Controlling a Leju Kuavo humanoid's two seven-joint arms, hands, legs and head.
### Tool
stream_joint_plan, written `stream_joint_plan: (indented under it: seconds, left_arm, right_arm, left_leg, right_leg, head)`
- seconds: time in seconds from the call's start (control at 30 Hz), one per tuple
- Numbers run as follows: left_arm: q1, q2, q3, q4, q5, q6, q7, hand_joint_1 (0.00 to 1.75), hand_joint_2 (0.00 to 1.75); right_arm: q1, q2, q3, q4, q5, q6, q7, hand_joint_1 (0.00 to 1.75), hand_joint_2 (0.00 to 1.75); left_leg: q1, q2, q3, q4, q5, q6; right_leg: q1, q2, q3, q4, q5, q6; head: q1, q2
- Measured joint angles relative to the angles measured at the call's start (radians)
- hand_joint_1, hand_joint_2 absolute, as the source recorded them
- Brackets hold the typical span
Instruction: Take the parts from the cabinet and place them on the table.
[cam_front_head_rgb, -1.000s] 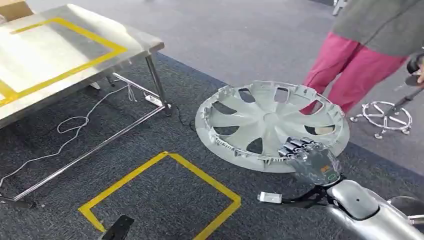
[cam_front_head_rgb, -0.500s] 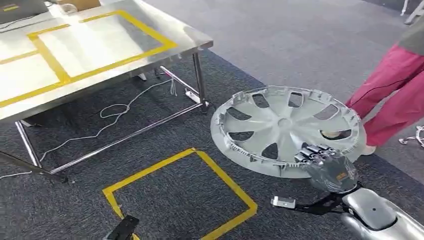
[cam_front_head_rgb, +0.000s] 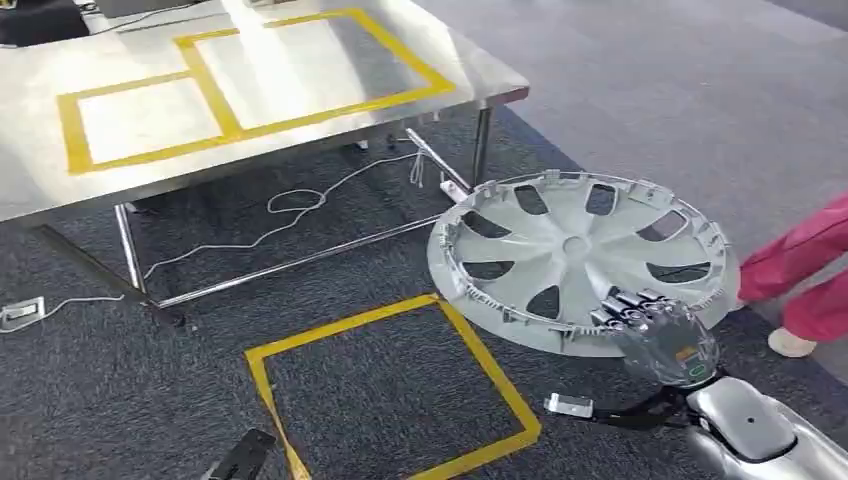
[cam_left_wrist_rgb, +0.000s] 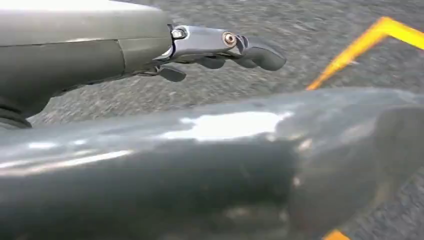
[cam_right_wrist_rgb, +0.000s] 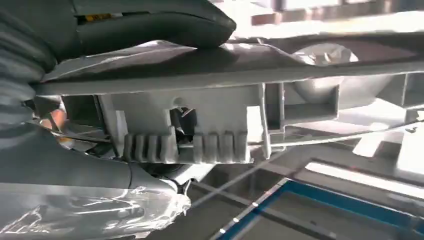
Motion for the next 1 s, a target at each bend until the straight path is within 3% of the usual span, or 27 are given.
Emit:
stream_joint_plan:
  seconds: [0.03,0.07,0.1,0.13,0.17,0.2,0.27,0.3,0.33,0.47,0.5,0.53,0.57,0.6,0.63,0.67,0.7,0.73,0.8,0.83,0.87,0.9,0.93,1.0]
  left_arm:
    - [-0.003,0.001,0.000,0.000,0.000,0.001,0.000,0.00,0.00]
    - [-0.006,-0.001,0.000,0.000,0.000,0.001,0.000,0.00,0.00]
    - [-0.006,-0.004,0.000,0.000,0.000,0.001,0.000,0.00,0.00]
    - [-0.004,-0.004,0.000,0.000,0.000,0.001,0.000,0.00,0.00]
    - [-0.003,-0.004,0.000,0.000,0.000,0.001,0.000,0.00,0.00]
    - [-0.001,-0.003,0.000,0.000,0.000,0.001,0.000,0.00,0.00]
    - [-0.001,-0.004,0.000,0.000,0.000,0.001,0.000,0.00,0.00]
    - [-0.001,-0.004,0.000,0.000,0.000,0.001,0.000,0.00,0.00]
    - [-0.003,-0.003,0.000,0.000,0.000,0.001,0.000,0.00,0.00]
    - [0.007,-0.002,0.000,0.000,0.000,0.002,0.000,0.00,0.00]
    - [0.009,0.001,0.000,0.000,0.000,0.002,0.000,0.00,0.00]
    - [0.007,-0.002,0.000,0.000,0.000,0.002,0.000,0.00,0.00]
    - [0.003,-0.002,0.000,0.000,-0.001,0.002,0.000,0.00,0.00]
    - [0.002,-0.002,0.000,0.000,-0.002,0.002,0.000,0.00,0.00]
    - [0.002,-0.003,0.000,0.000,-0.002,0.002,0.000,0.00,0.00]
    - [0.003,-0.004,0.000,0.000,-0.002,0.002,0.000,0.00,0.00]
    - [0.004,-0.004,0.000,0.000,-0.002,0.002,0.000,0.00,0.00]
    - [0.004,-0.004,0.000,0.000,-0.001,0.002,0.000,0.00,0.00]
    - [0.003,-0.003,0.000,0.000,-0.001,0.002,0.000,0.00,0.00]
    - [0.003,-0.001,0.000,0.000,-0.001,0.002,0.000,0.00,0.00]
    - [0.000,-0.001,0.000,0.000,-0.001,0.002,0.000,0.00,0.00]
    - [0.001,-0.002,0.000,0.000,-0.001,0.002,0.000,0.00,0.00]
    - [0.002,-0.004,0.000,0.000,-0.001,0.002,-0.001,0.00,0.00]
    - [0.004,-0.001,0.001,0.000,0.000,0.002,-0.002,0.00,0.00]
  right_arm:
    - [0.003,0.000,0.000,-0.001,0.000,0.000,0.000,1.75,1.75]
    - [0.006,-0.001,-0.002,0.000,0.000,0.000,0.001,1.75,1.75]
    - [0.008,-0.001,-0.003,-0.001,0.001,0.000,0.000,1.75,1.75]
    - [0.009,-0.001,-0.003,0.000,0.002,0.000,0.000,1.75,1.75]
    - [0.011,-0.001,-0.003,-0.001,0.001,0.000,0.000,1.75,1.75]
    - [0.014,-0.001,-0.004,0.000,0.002,0.000,0.000,1.75,1.75]
    - [0.020,-0.001,-0.004,0.000,0.002,0.000,0.000,1.75,1.75]
    - [0.020,-0.001,-0.005,-0.001,0.001,0.000,0.000,1.75,1.75]
    - [0.020,-0.001,-0.005,0.000,0.001,0.000,0.000,1.75,1.75]
    - [0.023,-0.001,-0.008,-0.002,0.002,-0.001,-0.001,1.75,1.75]
    - [0.022,-0.001,-0.008,-0.002,0.002,-0.001,-0.001,1.75,1.75]
    - [0.025,-0.001,-0.009,-0.002,-0.002,-0.001,-0.001,1.75,1.75]
    - [0.027,-0.001,-0.010,-0.003,-0.006,-0.001,-0.005,1.75,1.75]
    - [0.027,-0.001,-0.013,-0.003,-0.008,0.000,-0.007,1.75,1.75]
    - [0.027,-0.001,-0.014,-0.003,-0.008,0.001,-0.008,1.75,1.75]
    - [0.027,-0.001,-0.014,-0.002,-0.008,0.001,-0.009,1.75,1.75]
    - [0.028,-0.001,-0.015,-0.002,-0.009,0.001,-0.009,1.75,1.75]
    - [0.028,-0.001,-0.016,-0.002,-0.008,0.001,-0.011,1.75,1.75]
    - [0.028,-0.001,-0.019,-0.003,-0.009,0.001,-0.012,1.75,1.75]
    - [0.028,-0.001,-0.023,-0.003,-0.009,0.001,-0.012,1.75,1.75]
    - [0.028,-0.001,-0.024,-0.003,-0.008,0.001,-0.012,1.75,1.75]
    - [0.028,-0.002,-0.026,-0.003,-0.007,0.001,-0.013,1.75,1.75]
    - [0.029,-0.004,-0.026,-0.003,-0.007,0.003,-0.015,1.75,1.75]
    - [0.029,-0.007,-0.029,-0.003,-0.006,0.007,-0.018,1.75,1.75]
  left_leg:
    - [0.003,-0.011,0.000,0.000,0.001,0.004]
    - [0.004,-0.028,0.000,0.000,0.002,0.007]
    - [0.004,-0.042,0.000,0.000,0.001,0.009]
    - [0.004,-0.057,0.000,0.000,0.001,0.009]
    - [0.004,-0.071,0.001,0.001,0.001,0.009]
    - [0.005,-0.086,0.002,0.001,0.002,0.009]
    - [0.009,-0.119,0.006,0.003,0.002,0.004]
    - [0.012,-0.133,0.006,0.005,0.001,-0.003]
    - [0.008,-0.144,-0.001,0.008,0.003,-0.011]
    - [0.016,-0.187,-0.014,0.005,0.014,-0.031]
    - [0.012,-0.147,-0.017,0.014,0.005,-0.034]
    - [0.005,-0.085,-0.034,0.047,-0.021,-0.041]
    - [0.007,-0.054,-0.066,0.113,-0.061,-0.047]
    - [0.010,-0.038,-0.107,0.203,-0.103,-0.049]
    - [0.013,-0.035,-0.147,0.290,-0.135,-0.051]
    - [0.015,-0.035,-0.166,0.329,-0.142,-0.051]
    - [0.015,-0.035,-0.159,0.320,-0.124,-0.050]
    - [0.014,-0.035,-0.135,0.270,-0.091,-0.048]
    - [0.011,-0.033,-0.035,0.089,-0.010,-0.034]
    - [0.007,-0.026,-0.001,0.028,-0.004,-0.026]
    - [0.007,-0.026,0.006,0.009,-0.013,-0.027]
    - [0.011,-0.028,0.005,0.006,-0.004,-0.041]
    - [0.011,-0.028,0.005,0.006,-0.007,-0.045]
    - [0.008,-0.029,0.005,0.006,-0.008,-0.038]
  right_leg:
    - [-0.004,0.046,-0.020,0.047,-0.027,0.001]
    - [-0.006,0.075,-0.064,0.135,-0.068,0.003]
    - [-0.005,0.087,-0.110,0.225,-0.104,0.006]
    - [-0.005,0.090,-0.147,0.289,-0.121,0.007]
    - [-0.005,0.090,-0.163,0.304,-0.111,0.007]
    - [-0.006,0.090,-0.156,0.273,-0.079,0.007]
    - [-0.012,0.103,-0.080,0.096,0.025,0.007]
    - [-0.020,0.142,-0.042,0.007,0.055,0.013]
    - [-0.024,0.182,-0.031,-0.010,0.034,0.015]
    - [-0.019,0.144,-0.023,-0.011,0.040,-0.013]
    - [-0.022,0.131,-0.021,-0.014,0.042,-0.022]
    - [-0.021,0.125,-0.021,-0.015,0.042,-0.031]
    - [-0.020,0.114,-0.021,-0.015,0.041,-0.033]
    - [-0.018,0.105,-0.022,-0.015,0.040,-0.034]
    - [-0.018,0.095,-0.022,-0.015,0.040,-0.035]
    - [-0.017,0.088,-0.022,-0.015,0.039,-0.035]
    - [-0.017,0.083,-0.021,-0.014,0.039,-0.035]
    - [-0.017,0.080,-0.021,-0.014,0.039,-0.034]
    - [-0.015,0.074,-0.016,-0.014,0.037,-0.032]
    - [-0.013,0.073,-0.017,-0.014,0.036,-0.029]
    - [-0.007,0.072,-0.021,-0.010,0.032,-0.022]
    - [-0.003,0.071,-0.023,-0.007,0.030,-0.026]
    - [-0.005,0.070,-0.020,-0.011,0.031,-0.035]
    - [-0.006,0.068,-0.015,-0.021,0.036,-0.028]
  head:
    - [0.002,0.000]
    - [0.008,0.000]
    - [0.009,0.000]
    - [0.009,0.000]
    - [0.009,0.000]
    - [0.009,0.000]
    - [0.009,0.000]
    - [0.010,0.000]
    - [0.009,0.000]
    - [0.009,0.000]
    - [0.010,0.000]
    - [0.000,0.000]
    - [-0.002,0.000]
    - [-0.001,0.000]
    - [-0.002,0.000]
    - [-0.002,0.000]
    - [-0.002,0.000]
    - [-0.003,0.000]
    - [-0.003,0.000]
    - [-0.001,0.000]
    - [-0.002,0.000]
    - [0.002,0.000]
    - [-0.001,0.000]
    - [-0.001,0.000]
